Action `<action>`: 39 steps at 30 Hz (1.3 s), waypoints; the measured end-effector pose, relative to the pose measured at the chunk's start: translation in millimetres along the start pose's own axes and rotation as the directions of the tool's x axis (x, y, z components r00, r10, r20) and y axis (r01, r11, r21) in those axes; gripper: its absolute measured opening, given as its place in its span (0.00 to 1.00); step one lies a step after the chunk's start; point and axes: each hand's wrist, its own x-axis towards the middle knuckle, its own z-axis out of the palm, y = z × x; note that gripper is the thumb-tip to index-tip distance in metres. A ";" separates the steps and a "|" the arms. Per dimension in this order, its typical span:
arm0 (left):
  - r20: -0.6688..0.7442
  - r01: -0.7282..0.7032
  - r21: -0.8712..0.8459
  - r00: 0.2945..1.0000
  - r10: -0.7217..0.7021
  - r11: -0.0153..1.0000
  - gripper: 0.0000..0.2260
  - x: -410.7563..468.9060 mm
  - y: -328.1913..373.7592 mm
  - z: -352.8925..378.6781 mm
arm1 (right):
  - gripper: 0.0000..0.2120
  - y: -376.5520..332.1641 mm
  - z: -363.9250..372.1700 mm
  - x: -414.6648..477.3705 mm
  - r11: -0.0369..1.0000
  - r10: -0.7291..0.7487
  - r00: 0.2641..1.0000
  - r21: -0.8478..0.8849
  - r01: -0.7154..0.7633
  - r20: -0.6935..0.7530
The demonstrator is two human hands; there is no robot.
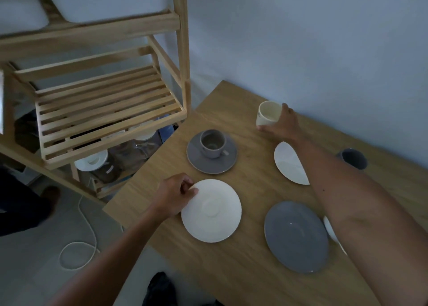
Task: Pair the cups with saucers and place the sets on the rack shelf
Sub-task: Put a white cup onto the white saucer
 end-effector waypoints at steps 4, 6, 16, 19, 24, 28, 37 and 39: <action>-0.004 -0.023 0.041 1.000 0.024 0.999 0.08 -0.2 -1.3 0.5 | 0.45 3.4 4.0 1.7 0.990 0.032 0.998 0.139 -0.024 -0.055; -0.007 -0.027 0.050 1.000 0.027 0.998 0.08 0.3 -2.5 -0.3 | 0.43 4.1 3.6 -1.3 0.982 0.035 0.996 0.190 -0.019 -0.080; 0.024 0.021 0.027 0.999 -0.022 0.999 0.08 -2.8 -1.5 -1.8 | 0.39 -10.8 -20.0 -91.0 0.941 -0.035 0.995 0.332 0.066 -0.098; 0.009 0.026 0.027 1.000 -0.026 0.999 0.09 -6.0 0.7 -2.2 | 0.40 -18.8 -25.4 -133.0 0.943 -0.073 0.993 0.319 0.098 -0.089; 0.023 0.037 0.061 0.999 -0.039 0.997 0.08 -6.6 3.8 -4.9 | 0.42 -35.5 -16.1 -194.3 0.959 -0.117 0.991 0.253 0.130 -0.066; 0.019 0.048 0.059 0.999 -0.050 0.997 0.08 -6.8 3.2 -5.7 | 0.40 -49.3 4.1 -229.5 0.950 -0.163 0.986 0.267 0.162 -0.019; 0.002 0.029 0.046 1.000 -0.029 0.999 0.08 -9.2 2.3 -6.3 | 0.41 -61.4 49.7 -269.3 0.945 -0.209 0.977 0.264 0.191 0.041; -0.003 0.026 0.050 1.000 -0.026 0.998 0.09 -9.9 2.9 -6.2 | 0.42 -61.1 54.7 -273.3 0.948 -0.205 0.978 0.258 0.188 0.038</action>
